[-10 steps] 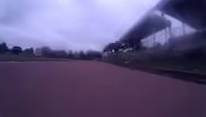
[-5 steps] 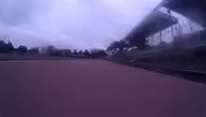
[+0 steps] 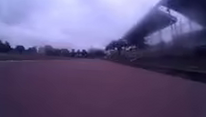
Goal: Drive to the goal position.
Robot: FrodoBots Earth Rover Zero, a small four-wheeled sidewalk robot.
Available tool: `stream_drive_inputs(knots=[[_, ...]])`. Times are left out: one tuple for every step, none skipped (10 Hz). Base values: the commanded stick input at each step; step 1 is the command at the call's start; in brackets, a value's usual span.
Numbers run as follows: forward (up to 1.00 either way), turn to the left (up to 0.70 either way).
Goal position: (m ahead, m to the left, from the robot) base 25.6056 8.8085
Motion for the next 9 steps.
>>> stream_drive_inputs(knots=[[0.70,0.00],[0.70,0.00],[0.70,0.00],[0.70,0.00],[0.70,0.00],[0.70,0.00],[0.70,0.04],[0.70,0.13],[0.70,0.14]])
